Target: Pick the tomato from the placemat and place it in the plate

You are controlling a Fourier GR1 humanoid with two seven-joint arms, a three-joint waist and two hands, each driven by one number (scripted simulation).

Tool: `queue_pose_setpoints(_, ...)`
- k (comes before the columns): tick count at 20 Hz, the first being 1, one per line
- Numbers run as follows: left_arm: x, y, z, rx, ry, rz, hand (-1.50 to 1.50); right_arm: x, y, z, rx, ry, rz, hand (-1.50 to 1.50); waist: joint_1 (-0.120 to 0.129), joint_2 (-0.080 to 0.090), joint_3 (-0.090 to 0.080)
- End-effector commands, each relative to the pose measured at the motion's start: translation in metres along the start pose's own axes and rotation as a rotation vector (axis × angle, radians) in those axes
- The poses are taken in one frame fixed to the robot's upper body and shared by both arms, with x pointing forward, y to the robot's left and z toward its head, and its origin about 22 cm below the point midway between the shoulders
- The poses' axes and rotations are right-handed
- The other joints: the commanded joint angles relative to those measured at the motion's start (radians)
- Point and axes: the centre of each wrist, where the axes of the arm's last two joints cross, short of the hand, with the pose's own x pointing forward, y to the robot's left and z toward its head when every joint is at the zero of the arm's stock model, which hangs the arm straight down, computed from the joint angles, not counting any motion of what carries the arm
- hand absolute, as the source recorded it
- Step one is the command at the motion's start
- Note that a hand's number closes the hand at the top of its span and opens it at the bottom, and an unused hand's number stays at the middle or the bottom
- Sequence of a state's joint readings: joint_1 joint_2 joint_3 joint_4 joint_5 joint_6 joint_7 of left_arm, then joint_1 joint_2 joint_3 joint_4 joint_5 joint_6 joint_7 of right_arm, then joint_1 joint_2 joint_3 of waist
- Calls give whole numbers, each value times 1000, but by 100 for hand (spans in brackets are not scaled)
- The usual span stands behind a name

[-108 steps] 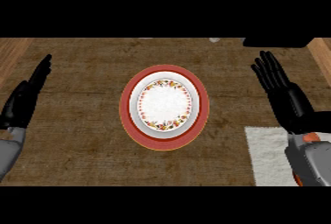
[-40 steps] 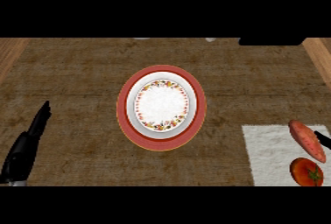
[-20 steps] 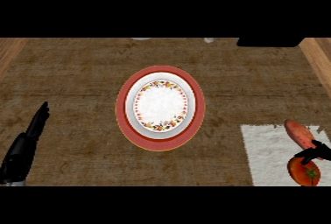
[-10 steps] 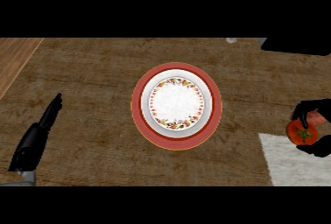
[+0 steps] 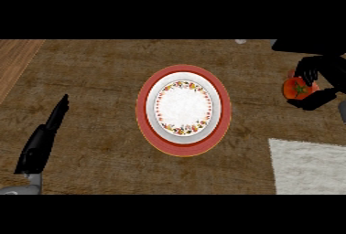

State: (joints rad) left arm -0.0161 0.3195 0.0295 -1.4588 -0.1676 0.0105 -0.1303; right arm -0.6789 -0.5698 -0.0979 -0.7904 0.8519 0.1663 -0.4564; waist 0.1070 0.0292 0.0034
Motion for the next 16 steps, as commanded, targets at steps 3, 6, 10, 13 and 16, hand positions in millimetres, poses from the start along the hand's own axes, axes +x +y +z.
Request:
queue_pose_setpoints(3, -5, -5, 9, 28, 17, 5, 0, 27, -23, -41, -255, -145, -21, 150, -31, -9, 0)
queue_pose_setpoints(6, -10, 11, 5, 56, 40, -11, 0, 34, -54, -46, -310, -321, -50, 150, -60, -16, -2)
queue_pose_setpoints(10, -22, 10, 27, 79, 64, -2, 0, 46, -66, -52, -267, -503, -182, 150, -81, -27, -3)
queue_pose_setpoints(13, -15, 15, 37, 79, 71, -12, 0, 71, -53, -68, -213, -587, -241, 150, -86, -30, -3)
queue_pose_setpoints(16, -10, 14, 34, 71, 93, -1, 0, 93, -53, -65, -175, -639, -263, 150, -108, -35, -4)
